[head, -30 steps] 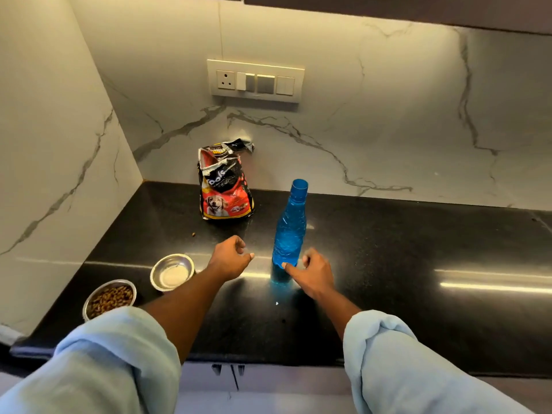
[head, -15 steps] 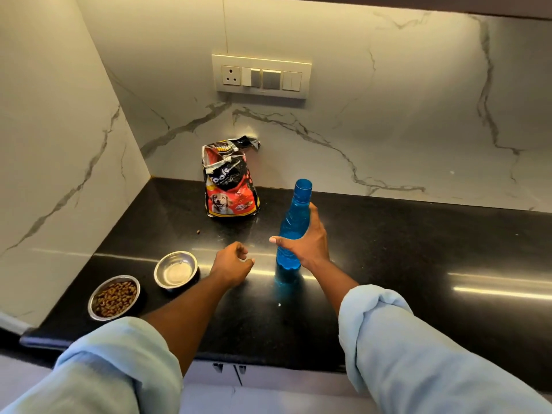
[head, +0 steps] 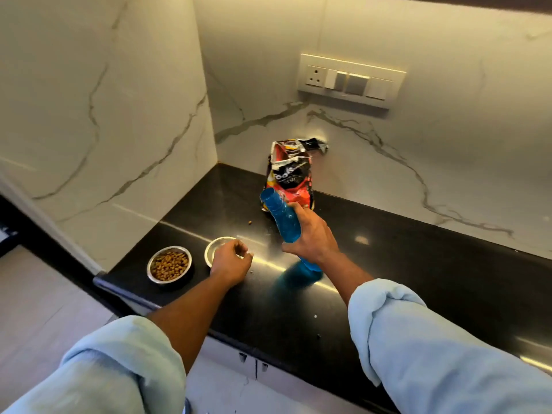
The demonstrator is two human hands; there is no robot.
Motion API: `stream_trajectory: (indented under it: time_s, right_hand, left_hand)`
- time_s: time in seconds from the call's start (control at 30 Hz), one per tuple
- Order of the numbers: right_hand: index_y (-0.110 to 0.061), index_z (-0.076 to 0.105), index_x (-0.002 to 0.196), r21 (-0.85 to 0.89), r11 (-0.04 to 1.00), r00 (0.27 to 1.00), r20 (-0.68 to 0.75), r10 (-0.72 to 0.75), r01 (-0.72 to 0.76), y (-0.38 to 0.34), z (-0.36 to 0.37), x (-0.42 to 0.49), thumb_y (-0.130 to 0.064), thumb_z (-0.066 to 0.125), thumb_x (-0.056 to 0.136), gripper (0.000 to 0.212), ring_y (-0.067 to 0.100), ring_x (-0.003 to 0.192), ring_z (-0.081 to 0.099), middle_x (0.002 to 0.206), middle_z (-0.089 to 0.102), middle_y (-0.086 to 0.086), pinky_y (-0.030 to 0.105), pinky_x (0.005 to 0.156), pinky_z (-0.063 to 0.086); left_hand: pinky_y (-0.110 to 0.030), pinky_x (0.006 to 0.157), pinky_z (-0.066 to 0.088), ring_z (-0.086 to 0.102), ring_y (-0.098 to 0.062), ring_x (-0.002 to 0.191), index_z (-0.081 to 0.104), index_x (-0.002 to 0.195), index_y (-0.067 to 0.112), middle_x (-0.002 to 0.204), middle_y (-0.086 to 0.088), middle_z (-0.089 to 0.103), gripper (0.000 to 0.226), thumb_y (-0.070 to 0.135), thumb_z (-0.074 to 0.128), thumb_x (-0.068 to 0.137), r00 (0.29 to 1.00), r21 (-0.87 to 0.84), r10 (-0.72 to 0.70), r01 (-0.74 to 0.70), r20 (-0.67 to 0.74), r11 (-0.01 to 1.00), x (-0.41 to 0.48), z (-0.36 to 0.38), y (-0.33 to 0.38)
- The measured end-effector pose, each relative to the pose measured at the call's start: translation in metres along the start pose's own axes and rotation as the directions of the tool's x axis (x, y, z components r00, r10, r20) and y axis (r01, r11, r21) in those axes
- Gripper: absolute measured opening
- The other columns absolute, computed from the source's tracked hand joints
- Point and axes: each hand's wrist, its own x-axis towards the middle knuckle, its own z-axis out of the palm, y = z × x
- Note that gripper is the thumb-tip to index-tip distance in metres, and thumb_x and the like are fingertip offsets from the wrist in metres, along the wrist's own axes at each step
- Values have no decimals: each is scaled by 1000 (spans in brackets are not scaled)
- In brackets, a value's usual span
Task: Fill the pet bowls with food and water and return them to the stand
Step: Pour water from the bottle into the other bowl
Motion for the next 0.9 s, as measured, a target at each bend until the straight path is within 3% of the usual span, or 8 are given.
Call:
stream_trajectory:
  time_s: [0.1, 0.17, 0.37, 0.5, 0.63, 0.7, 0.8, 0.9]
  right_hand:
    - [-36, 36, 152, -52, 997, 993, 103, -50, 56, -20, 11, 14, -40, 91, 65, 104, 24, 116, 58, 128, 57, 0, 44, 98, 53]
    - [-33, 36, 153, -101, 989, 984, 151, -90, 106, -30, 16, 22, -39, 92, 67, 103, 26, 115, 57, 127, 58, 4, 44, 98, 52]
    - [-34, 36, 150, -213, 956, 953, 271, -139, 200, -43, 25, 42, -39, 91, 69, 98, 26, 111, 59, 121, 60, 5, 42, 92, 54]
    - [-34, 35, 149, -306, 920, 928, 348, -132, 246, -46, 30, 50, -44, 91, 68, 99, 27, 110, 61, 121, 60, 6, 44, 90, 56]
    - [-33, 35, 148, -350, 903, 925, 363, -114, 249, -42, 34, 54, -45, 91, 68, 98, 28, 109, 60, 119, 60, 7, 44, 89, 55]
    - [-34, 34, 148, -362, 901, 928, 359, -103, 240, -40, 34, 55, -46, 91, 68, 99, 29, 110, 60, 120, 60, 8, 44, 89, 55]
    - [-33, 33, 150, -395, 888, 922, 379, -76, 236, -36, 32, 58, -48, 91, 69, 101, 30, 111, 60, 124, 60, 10, 46, 91, 55]
    - [-33, 32, 152, -437, 868, 908, 417, -38, 237, -30, 32, 59, -51, 91, 69, 104, 33, 114, 61, 126, 60, 12, 48, 94, 54]
  left_hand:
    - [-33, 90, 54, 70, -23, 100, 73, 105, 14, 102, -2, 73, 16, 25, 70, 94, 992, 5, -88, 89, -95, 996, -1, -18, -11]
    - [-38, 96, 58, 71, -26, 104, 73, 112, 13, 111, -7, 75, 25, 28, 69, 92, 975, 5, -174, 176, -137, 984, -1, -26, -20]
    - [-37, 91, 59, 72, -30, 102, 70, 118, 9, 114, -14, 73, 34, 32, 68, 94, 885, -22, -436, 438, -163, 898, -3, -37, -44]
    - [-40, 79, 67, 79, -27, 78, 65, 120, 7, 93, -10, 68, 30, 23, 69, 95, 819, -156, -564, 546, -108, 823, -1, -36, -48]
    - [-33, 54, 65, 79, -34, 84, 53, 139, 8, 128, -19, 62, 45, 11, 67, 97, 795, -281, -603, 567, -58, 774, 4, -34, -42]
    - [-26, 41, 56, 80, -33, 76, 49, 141, 8, 132, -22, 61, 45, 10, 64, 98, 807, -290, -587, 548, -64, 785, 7, -32, -43]
    - [-22, 40, 53, 78, -24, 58, 50, 140, 6, 119, -24, 70, 43, 11, 62, 100, 809, -271, -584, 547, -74, 792, 13, -27, -44]
    - [-28, 55, 63, 80, -23, 67, 55, 136, 3, 93, -19, 73, 37, 9, 63, 101, 801, -250, -595, 565, -62, 786, 18, -22, -42]
